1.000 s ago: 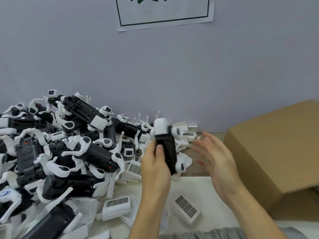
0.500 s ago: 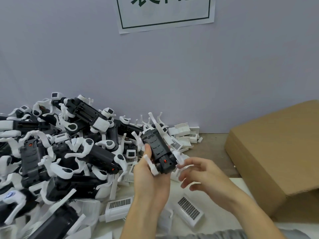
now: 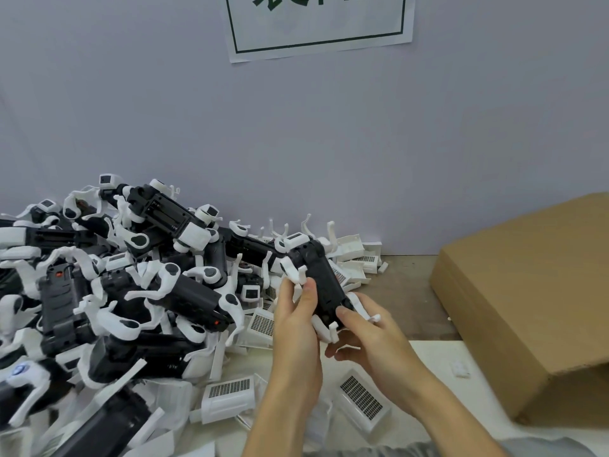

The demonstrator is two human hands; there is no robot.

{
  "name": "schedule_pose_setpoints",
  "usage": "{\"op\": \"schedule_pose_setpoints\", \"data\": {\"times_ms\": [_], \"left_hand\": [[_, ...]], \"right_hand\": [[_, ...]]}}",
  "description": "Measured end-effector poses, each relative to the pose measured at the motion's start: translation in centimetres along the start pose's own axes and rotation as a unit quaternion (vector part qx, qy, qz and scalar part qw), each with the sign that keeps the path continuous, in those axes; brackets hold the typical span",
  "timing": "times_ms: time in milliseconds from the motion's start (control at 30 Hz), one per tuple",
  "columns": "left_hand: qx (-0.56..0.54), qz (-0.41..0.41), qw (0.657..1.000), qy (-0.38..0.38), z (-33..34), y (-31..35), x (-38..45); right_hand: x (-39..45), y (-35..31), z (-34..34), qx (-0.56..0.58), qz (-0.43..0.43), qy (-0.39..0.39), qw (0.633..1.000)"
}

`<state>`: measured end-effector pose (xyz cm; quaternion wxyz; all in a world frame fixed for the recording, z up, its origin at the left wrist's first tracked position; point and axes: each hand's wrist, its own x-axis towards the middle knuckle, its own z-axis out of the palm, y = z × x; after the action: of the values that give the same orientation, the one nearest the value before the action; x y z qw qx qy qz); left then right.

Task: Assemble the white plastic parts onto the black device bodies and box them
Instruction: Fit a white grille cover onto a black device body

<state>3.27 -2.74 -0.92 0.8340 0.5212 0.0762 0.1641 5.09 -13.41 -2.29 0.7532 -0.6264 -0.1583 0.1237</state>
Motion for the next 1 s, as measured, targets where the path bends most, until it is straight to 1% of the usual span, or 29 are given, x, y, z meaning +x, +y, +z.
{"op": "schedule_pose_setpoints", "data": {"times_ms": [67,167,267,333,433,567,667,800,1000], "left_hand": [[0.012,0.002,1.000,-0.001,0.02,-0.09,0.07],[-0.007,0.005,1.000,0.005,-0.08,-0.12,0.17],[-0.030,0.007,1.000,0.005,-0.19,-0.01,0.12],[-0.033,0.003,0.999,0.013,-0.26,0.03,0.15],[-0.001,0.014,1.000,0.021,-0.23,-0.16,0.27],[0.049,0.034,0.998,0.006,0.02,-0.49,0.27],[0.060,0.031,0.998,0.003,-0.05,-0.66,0.37],[0.046,0.021,0.999,0.009,-0.15,-0.60,0.52],[0.011,-0.006,1.000,0.026,-0.16,-0.72,0.62]], "right_hand": [[0.00,0.18,-0.11,0.000,-0.011,-0.008,1.000],[-0.03,0.32,-0.15,-0.007,-0.023,-0.024,0.999],[-0.02,0.35,-0.30,0.008,-0.011,-0.042,0.999],[0.02,0.53,-0.37,-0.005,0.002,-0.048,0.999],[0.10,0.69,-0.21,-0.048,0.011,-0.039,0.998],[0.02,0.86,-0.30,-0.079,0.015,-0.016,0.997],[-0.01,0.78,-0.31,-0.076,0.016,-0.010,0.997],[0.08,0.71,-0.26,-0.027,0.017,-0.023,0.999],[0.06,0.82,-0.40,-0.030,0.006,-0.033,0.999]]}}
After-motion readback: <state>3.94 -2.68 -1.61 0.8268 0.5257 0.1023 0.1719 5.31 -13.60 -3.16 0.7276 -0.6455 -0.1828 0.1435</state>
